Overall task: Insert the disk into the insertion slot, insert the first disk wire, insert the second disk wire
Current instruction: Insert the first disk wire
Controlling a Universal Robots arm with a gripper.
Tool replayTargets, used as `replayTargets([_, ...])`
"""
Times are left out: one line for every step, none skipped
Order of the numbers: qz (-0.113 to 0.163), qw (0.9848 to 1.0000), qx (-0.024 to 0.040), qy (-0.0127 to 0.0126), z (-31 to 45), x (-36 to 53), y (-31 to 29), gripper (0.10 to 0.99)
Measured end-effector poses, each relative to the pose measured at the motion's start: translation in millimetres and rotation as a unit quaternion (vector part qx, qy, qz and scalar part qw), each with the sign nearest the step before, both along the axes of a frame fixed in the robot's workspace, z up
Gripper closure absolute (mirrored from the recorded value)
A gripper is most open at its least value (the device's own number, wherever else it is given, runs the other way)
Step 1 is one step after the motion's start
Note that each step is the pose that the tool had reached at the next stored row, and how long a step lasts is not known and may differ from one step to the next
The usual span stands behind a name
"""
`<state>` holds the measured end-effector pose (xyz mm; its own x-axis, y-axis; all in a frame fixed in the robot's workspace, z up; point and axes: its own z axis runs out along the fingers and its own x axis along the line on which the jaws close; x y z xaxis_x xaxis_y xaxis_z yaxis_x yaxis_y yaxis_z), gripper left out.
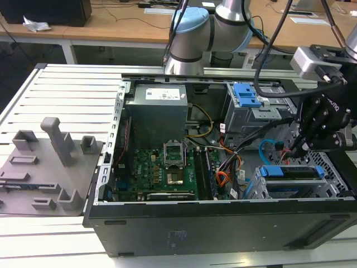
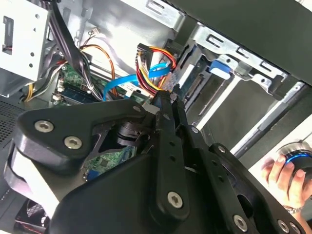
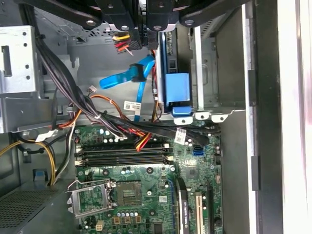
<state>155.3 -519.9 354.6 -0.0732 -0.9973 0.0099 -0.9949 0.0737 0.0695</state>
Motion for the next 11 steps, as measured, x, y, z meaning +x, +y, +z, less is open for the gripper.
replayTargets([0.0,1.0,-0.0001,0.0,0.0,0.0,-1.5,0.925])
replayTargets([0.0,1.0,-0.0001,0.0,0.1,0.0,-3.0,0.925])
replayTargets([0.0,1.0,0.0,0.0,0.0,0.0,-4.6,0.925])
replayTargets([0.0,1.0,-0.0001,0.0,0.0,0.0,-6.2,0.925])
replayTargets([0.0,1.0,-0.0001,0.0,0.0,0.0,-7.4,0.925])
replayTargets([0.0,1.0,-0.0001,0.0,0.0,0.0,-8.9,0.925])
replayTargets([0.0,1.0,-0.0001,0.0,0.0,0.0,-10.6,0.925])
replayTargets([0.0,1.0,-0.0001,0.0,0.0,0.0,-11.7,0.925])
replayTargets([0.0,1.0,0.0,0.0,0.0,0.0,-13.6,0.925])
replayTargets([0.0,1.0,0.0,0.0,0.0,0.0,-16.0,0.925])
replayTargets([0.0,1.0,0.0,0.0,0.0,0.0,-16.8,0.925])
